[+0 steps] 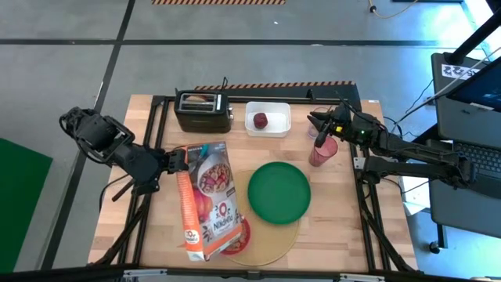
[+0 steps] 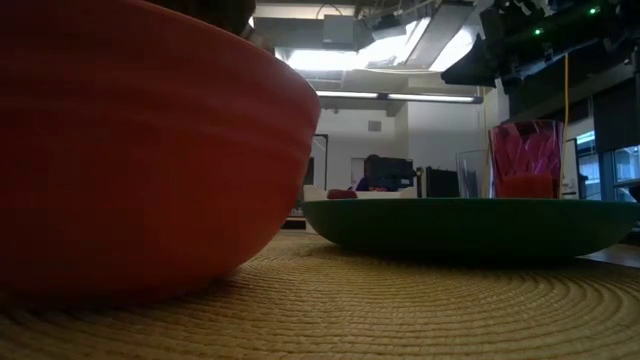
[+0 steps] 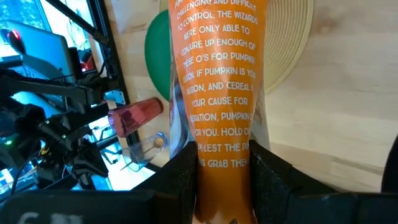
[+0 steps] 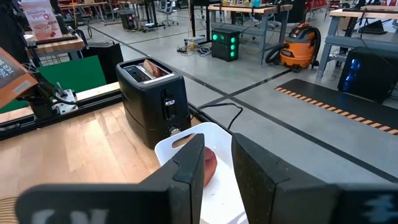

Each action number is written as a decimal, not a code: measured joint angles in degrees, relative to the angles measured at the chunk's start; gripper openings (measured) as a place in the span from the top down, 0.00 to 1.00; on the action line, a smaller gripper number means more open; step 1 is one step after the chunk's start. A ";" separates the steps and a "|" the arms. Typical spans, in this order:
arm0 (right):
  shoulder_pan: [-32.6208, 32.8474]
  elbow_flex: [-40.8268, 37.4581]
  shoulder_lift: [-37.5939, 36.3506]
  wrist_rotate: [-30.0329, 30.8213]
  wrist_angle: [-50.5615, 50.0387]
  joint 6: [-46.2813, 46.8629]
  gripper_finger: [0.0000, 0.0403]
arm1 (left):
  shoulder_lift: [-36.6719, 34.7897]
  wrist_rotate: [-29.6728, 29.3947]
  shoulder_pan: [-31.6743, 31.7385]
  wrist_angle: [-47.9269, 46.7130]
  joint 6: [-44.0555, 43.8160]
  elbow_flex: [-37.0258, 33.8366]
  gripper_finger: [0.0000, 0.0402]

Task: Arrange a breakfast setting
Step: Pour the cereal from the cereal box into the orange bowl

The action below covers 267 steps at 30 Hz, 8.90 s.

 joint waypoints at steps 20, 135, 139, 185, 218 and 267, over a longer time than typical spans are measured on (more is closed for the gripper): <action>0.00 0.00 0.00 0.14 0.04 0.01 0.79 | -0.06 -5.61 -2.01 -0.84 0.15 -0.02 0.73; 28.15 64.38 64.17 -13.67 -11.47 -18.51 0.97 | -0.57 -9.98 -4.74 -1.53 1.55 -1.54 0.73; 28.11 64.46 63.04 -11.67 -11.46 -19.48 0.97 | -0.51 -11.58 -4.57 -1.74 1.56 -2.32 0.73; 28.15 64.49 62.71 -8.31 -12.78 -22.43 0.97 | -2.29 -10.16 -3.65 -1.84 1.60 -1.77 0.73; 28.10 64.32 64.62 -10.41 -14.57 -18.16 0.97 | -2.36 -10.26 -2.45 -1.90 2.35 -1.81 0.73; 23.37 63.00 51.54 -10.14 -9.16 -26.62 0.97 | -2.36 -7.78 -0.78 -1.86 -0.22 -1.81 0.73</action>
